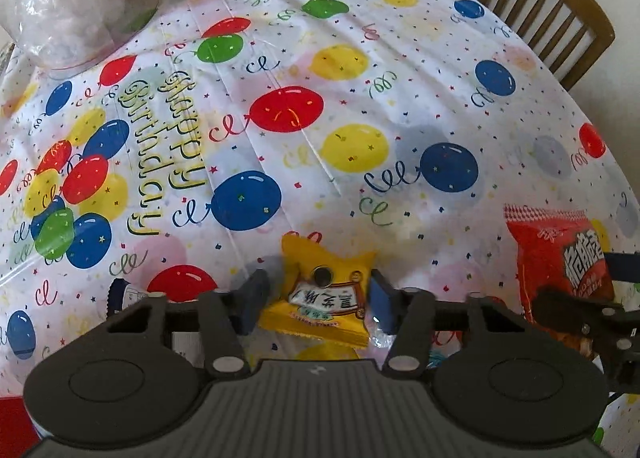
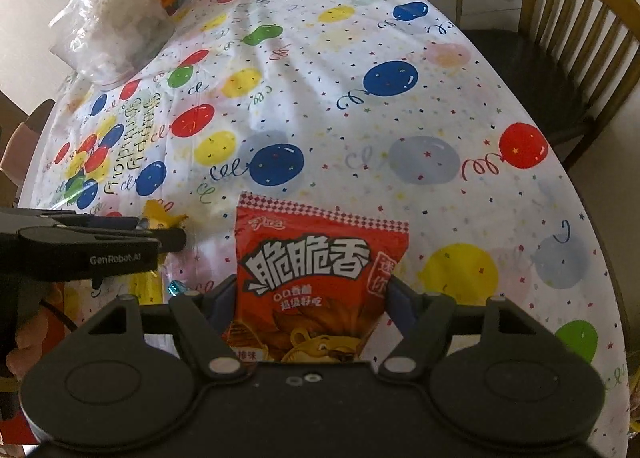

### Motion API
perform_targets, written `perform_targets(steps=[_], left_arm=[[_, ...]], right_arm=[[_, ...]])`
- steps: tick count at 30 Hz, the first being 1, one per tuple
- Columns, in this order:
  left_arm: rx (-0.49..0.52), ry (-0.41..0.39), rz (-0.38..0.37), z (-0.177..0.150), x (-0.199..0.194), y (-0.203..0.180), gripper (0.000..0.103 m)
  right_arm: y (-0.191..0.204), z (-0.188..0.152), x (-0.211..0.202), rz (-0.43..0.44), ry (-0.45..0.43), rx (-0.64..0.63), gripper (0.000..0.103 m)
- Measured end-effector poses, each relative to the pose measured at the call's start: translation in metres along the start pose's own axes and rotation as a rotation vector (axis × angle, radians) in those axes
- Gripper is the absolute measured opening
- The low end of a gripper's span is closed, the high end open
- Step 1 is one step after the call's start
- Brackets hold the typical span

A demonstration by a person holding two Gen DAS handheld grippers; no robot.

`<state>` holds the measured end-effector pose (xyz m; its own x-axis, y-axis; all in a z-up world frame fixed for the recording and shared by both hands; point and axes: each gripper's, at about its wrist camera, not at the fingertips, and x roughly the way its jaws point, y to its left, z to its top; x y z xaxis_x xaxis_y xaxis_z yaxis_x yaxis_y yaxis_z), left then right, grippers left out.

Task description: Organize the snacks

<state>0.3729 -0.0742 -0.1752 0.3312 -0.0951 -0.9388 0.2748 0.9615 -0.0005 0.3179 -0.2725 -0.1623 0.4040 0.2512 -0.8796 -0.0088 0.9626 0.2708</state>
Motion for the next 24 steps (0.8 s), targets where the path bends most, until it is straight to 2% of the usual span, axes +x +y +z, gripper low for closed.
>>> perform_targets(steps=[7,16,24], left_arm=[[-0.069,-0.018,-0.032,-0.002,-0.010,0.007,0.035],[-0.154,-0.045,-0.041,-0.030,-0.047,0.012,0.035],[-0.212,-0.110,-0.059,-0.065,-0.102,0.020,0.035]], right_arm=[[0.002,-0.004,-0.008,-0.001,-0.014,-0.005,0.074],[0.015,-0.017,-0.039,0.016,-0.044,-0.050,0.074],[0.043,-0.036,-0.077,0.025,-0.078,-0.129,0.074]])
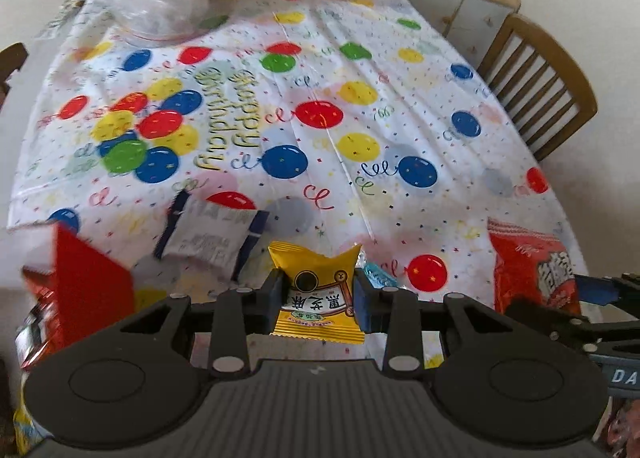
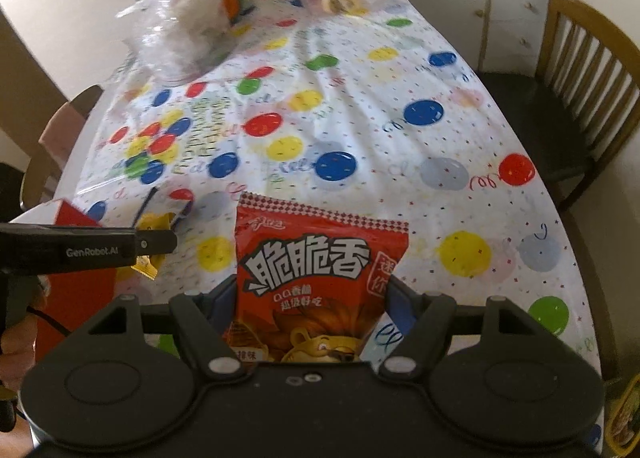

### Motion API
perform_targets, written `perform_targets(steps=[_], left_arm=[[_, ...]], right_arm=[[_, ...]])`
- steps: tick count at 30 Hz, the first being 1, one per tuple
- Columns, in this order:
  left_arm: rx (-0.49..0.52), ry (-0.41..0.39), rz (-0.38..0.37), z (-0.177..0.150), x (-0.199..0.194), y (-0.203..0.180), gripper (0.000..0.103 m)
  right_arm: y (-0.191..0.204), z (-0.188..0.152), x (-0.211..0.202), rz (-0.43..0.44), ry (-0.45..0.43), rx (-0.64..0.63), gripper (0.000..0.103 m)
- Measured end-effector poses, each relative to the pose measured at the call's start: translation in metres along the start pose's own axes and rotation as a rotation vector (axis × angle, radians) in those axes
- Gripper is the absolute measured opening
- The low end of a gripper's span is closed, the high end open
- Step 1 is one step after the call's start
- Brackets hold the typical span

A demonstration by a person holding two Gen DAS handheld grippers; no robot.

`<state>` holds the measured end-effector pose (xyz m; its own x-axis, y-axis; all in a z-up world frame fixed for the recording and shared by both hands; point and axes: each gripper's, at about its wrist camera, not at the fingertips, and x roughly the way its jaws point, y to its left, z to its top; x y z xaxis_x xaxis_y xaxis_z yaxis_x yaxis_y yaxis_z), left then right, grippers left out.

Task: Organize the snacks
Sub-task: 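Carry both held packets over into the cardboard box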

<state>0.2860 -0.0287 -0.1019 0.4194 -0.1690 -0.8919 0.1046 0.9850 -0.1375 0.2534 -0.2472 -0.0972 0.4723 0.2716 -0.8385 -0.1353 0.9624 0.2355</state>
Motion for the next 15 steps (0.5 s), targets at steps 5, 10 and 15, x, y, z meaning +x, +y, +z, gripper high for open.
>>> perform_targets(steps=[5,10,15], left_arm=[[-0.024,-0.045,0.013,-0.015,-0.038,0.010,0.035],[-0.038,-0.062,0.028,-0.031,-0.072,0.025,0.035],[-0.046,-0.085,0.042,-0.048,-0.103,0.049,0.035]], right_arm=[[0.028,-0.007,-0.022,0.010,-0.023,-0.062,0.074],[0.057,-0.015,-0.041,0.025,-0.044,-0.103,0.074],[0.090,-0.022,-0.053,0.042,-0.063,-0.141,0.074]])
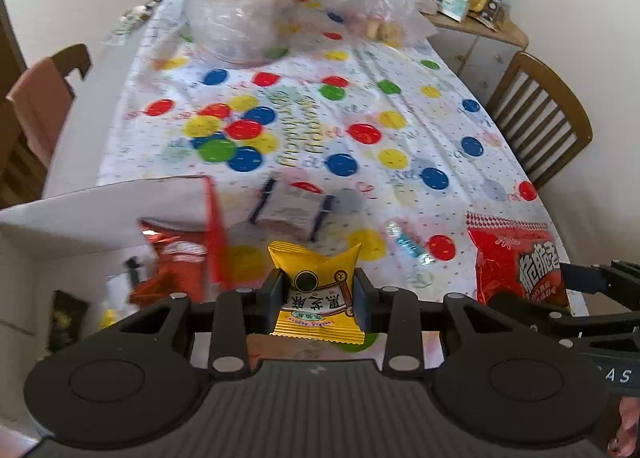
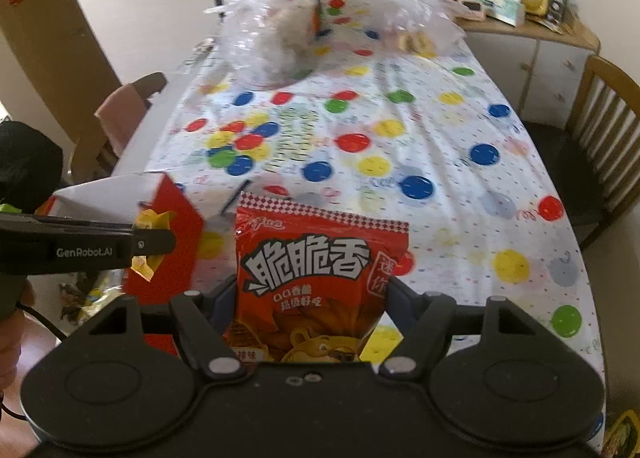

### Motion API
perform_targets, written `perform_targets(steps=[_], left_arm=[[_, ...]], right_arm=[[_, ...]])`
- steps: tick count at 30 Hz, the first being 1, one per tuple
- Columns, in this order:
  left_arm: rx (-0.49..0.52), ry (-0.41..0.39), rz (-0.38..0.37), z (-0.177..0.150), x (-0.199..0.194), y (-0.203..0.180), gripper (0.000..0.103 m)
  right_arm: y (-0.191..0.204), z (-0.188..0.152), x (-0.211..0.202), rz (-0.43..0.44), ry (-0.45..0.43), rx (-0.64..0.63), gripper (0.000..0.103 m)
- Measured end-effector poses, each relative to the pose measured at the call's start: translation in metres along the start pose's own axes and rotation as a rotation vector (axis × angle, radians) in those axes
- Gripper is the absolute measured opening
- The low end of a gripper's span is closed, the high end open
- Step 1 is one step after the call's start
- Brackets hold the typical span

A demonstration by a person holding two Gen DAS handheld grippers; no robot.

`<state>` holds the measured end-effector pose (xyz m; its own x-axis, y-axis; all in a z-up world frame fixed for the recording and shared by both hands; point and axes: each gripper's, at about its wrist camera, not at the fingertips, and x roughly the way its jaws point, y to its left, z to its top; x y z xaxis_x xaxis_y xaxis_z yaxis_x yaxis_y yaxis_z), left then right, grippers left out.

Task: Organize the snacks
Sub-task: 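Carry both held packets over into the cardboard box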

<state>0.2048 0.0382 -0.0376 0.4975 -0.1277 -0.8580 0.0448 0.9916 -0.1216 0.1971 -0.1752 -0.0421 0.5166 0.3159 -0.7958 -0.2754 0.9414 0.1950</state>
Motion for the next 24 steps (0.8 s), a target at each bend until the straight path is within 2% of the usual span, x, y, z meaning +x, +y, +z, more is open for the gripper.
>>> perform_targets(steps=[15,24], left_arm=[[-0.067,-0.040,0.069,-0.031,-0.059,0.110,0.035],[-0.109,-0.029,0.107,-0.049,-0.068,0.167,0.035]], right_arm=[[0.119,-0.003,0.004,0.062,-0.012,-0.116,0.074],[0.181,-0.002,0.027,0.080,0.000,-0.180,0.074]])
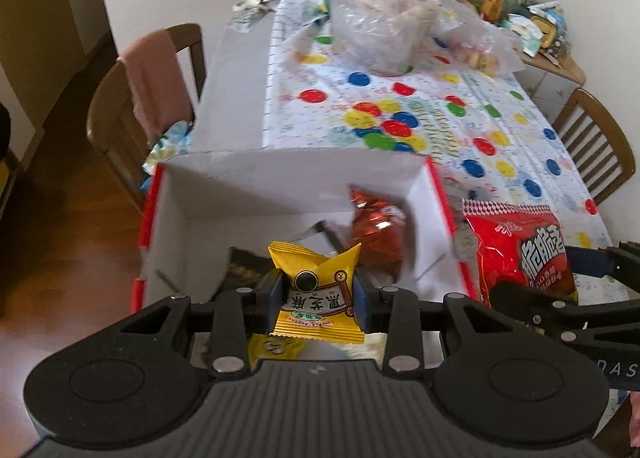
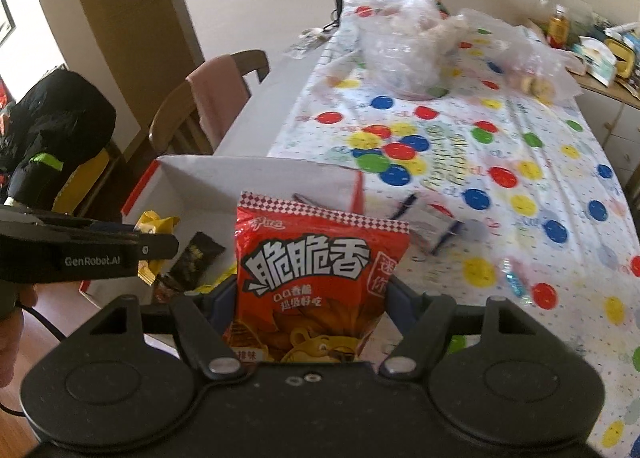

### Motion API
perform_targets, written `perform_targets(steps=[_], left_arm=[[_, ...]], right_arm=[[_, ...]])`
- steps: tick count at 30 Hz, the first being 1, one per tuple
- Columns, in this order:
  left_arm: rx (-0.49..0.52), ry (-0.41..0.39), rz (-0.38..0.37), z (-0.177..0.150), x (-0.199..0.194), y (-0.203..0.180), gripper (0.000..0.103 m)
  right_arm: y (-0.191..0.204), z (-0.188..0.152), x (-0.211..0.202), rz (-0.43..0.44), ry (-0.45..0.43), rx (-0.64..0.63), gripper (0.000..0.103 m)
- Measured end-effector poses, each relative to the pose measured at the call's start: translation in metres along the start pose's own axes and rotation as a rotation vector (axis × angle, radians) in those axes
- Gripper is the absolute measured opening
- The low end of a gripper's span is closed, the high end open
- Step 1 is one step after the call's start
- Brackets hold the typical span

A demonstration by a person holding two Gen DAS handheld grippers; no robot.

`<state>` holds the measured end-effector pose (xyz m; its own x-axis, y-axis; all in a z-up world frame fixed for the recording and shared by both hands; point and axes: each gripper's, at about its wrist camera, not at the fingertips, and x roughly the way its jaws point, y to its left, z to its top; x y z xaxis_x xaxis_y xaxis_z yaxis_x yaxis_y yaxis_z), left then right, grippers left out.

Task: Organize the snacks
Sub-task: 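Carry both held packets over into the cardboard box, then open both grippers to drop the packets into the box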

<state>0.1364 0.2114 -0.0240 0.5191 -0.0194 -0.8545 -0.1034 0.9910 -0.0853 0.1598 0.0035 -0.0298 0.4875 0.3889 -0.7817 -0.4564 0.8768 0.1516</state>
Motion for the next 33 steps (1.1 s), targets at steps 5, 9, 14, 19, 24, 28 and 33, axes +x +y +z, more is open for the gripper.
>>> perform_targets(steps=[5,9,14,19,24,28,33], left_arm=[[-0.007,0.022,0.019,-0.007,0.009,0.021,0.035],[0.004,0.049,0.019,-0.015,0.021,0.030,0.035],[0.028,0.076,0.010,-0.022,0.034,0.033,0.035],[0.058,0.089,-0.002,-0.025,0.049,0.029,0.035],[0.078,0.121,-0.006,-0.026,0.068,0.027,0.035],[0.085,0.143,-0.004,-0.028,0.080,0.027,0.035],[0.084,0.169,-0.004,-0.030,0.092,0.028,0.035]], right_arm=[[0.021,0.004,0.021,0.007,0.021,-0.027,0.074],[0.030,0.011,0.044,-0.009,0.033,-0.048,0.074],[0.030,0.020,0.072,-0.032,0.078,-0.056,0.074],[0.037,0.029,0.092,-0.020,0.102,-0.066,0.074],[0.049,0.035,0.110,-0.034,0.129,-0.110,0.074],[0.056,0.037,0.122,-0.056,0.155,-0.142,0.074],[0.056,0.030,0.133,-0.071,0.191,-0.138,0.074]])
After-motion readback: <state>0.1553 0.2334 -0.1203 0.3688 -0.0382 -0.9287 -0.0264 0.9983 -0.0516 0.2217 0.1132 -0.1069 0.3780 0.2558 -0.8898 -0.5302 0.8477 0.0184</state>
